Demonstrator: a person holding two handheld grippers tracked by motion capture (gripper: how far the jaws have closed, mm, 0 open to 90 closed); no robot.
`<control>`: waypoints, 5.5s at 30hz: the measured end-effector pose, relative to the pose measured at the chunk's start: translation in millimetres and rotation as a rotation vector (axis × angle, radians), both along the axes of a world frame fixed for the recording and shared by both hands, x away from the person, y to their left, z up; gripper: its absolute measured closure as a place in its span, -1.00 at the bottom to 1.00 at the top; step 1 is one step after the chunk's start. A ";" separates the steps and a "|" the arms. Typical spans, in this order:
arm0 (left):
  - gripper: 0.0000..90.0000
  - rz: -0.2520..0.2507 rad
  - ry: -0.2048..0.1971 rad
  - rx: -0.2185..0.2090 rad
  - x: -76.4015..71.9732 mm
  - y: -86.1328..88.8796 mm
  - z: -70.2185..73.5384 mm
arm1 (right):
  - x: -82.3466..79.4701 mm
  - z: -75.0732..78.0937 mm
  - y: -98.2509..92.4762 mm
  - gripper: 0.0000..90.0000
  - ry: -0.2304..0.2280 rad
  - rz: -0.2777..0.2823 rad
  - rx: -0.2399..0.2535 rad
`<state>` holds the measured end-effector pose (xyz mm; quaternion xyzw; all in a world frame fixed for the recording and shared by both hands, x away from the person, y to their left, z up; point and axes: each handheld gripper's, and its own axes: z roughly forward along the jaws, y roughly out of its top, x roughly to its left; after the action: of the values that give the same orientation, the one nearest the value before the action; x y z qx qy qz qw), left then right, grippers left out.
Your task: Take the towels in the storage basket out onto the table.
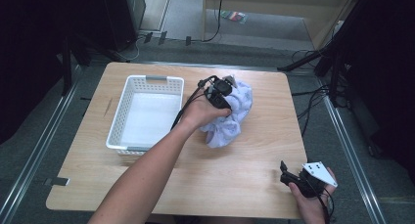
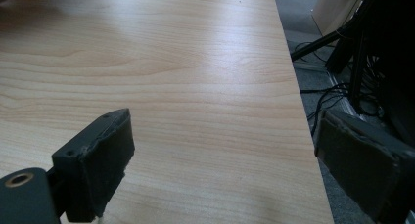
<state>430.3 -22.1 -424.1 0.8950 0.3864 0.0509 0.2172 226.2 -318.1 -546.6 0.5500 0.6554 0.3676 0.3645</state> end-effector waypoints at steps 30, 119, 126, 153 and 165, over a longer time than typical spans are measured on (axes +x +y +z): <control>-1.00 0.081 -0.017 -0.004 -5.9 15.7 -4.3 | 0.2 -0.1 0.2 -0.83 -0.002 0.002 -0.004; -1.00 0.340 -0.062 -0.026 -76.1 258.9 -3.3 | 1.6 -0.5 2.1 -0.82 0.010 -0.016 -0.025; -1.00 0.361 -0.074 -0.037 -92.6 271.3 -4.4 | 1.6 -0.5 2.2 -0.82 0.011 -0.018 -0.025; -1.00 0.492 -0.136 -0.096 -160.1 322.7 -39.7 | 1.9 -0.6 2.6 -0.82 0.013 -0.025 -0.031; -1.00 0.513 -0.161 -0.143 -189.5 337.4 -53.6 | 2.6 -0.7 3.0 -0.82 0.017 -0.028 -0.039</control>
<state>240.8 315.2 -477.7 0.7435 0.5844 0.1476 0.2898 228.8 -315.1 -547.3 0.5552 0.6576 0.3449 0.3746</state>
